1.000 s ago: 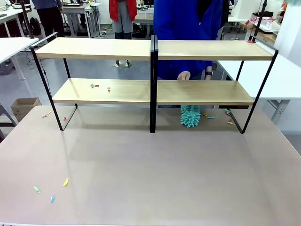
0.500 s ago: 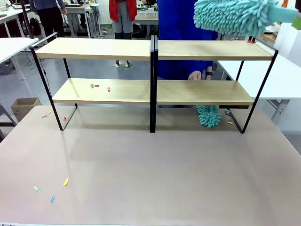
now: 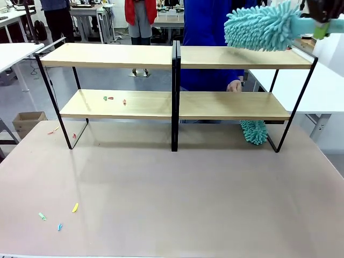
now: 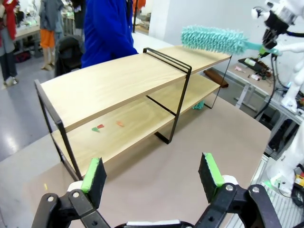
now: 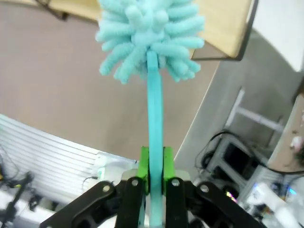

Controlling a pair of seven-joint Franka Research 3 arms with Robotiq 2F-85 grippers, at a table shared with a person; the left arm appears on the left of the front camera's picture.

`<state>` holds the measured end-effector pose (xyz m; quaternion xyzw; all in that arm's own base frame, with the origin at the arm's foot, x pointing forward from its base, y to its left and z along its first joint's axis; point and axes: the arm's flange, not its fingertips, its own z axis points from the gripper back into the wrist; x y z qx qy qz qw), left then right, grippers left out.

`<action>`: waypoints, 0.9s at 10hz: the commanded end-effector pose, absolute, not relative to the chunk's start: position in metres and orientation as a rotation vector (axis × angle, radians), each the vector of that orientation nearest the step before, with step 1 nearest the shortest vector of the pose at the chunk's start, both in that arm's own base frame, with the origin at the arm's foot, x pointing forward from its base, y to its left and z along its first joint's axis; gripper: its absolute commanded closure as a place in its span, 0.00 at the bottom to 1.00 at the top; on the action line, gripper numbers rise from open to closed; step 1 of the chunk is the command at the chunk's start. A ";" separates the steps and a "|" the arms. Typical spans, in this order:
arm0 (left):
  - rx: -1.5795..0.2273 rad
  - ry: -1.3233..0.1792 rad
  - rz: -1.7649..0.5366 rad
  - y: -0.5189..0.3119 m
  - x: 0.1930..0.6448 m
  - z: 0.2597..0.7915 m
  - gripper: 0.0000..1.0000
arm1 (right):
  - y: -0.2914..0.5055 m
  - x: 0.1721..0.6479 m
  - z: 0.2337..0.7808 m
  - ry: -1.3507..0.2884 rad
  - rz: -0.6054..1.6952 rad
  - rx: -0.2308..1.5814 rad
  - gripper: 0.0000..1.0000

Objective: Clean the shelves.
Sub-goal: Clean another randomly selected level of the Shelf with the Duster.

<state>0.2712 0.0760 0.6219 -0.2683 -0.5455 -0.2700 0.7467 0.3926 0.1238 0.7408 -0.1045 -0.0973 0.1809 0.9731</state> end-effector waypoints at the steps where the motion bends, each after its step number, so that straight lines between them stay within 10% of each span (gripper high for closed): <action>1: -0.594 -1.194 -0.592 0.076 0.271 0.622 0.00 | 0.127 0.421 0.751 -0.118 0.271 -0.220 0.87; 9: -0.594 -1.194 -0.592 0.076 0.271 0.622 0.00 | 0.085 0.445 0.736 -0.106 -0.240 -0.387 0.87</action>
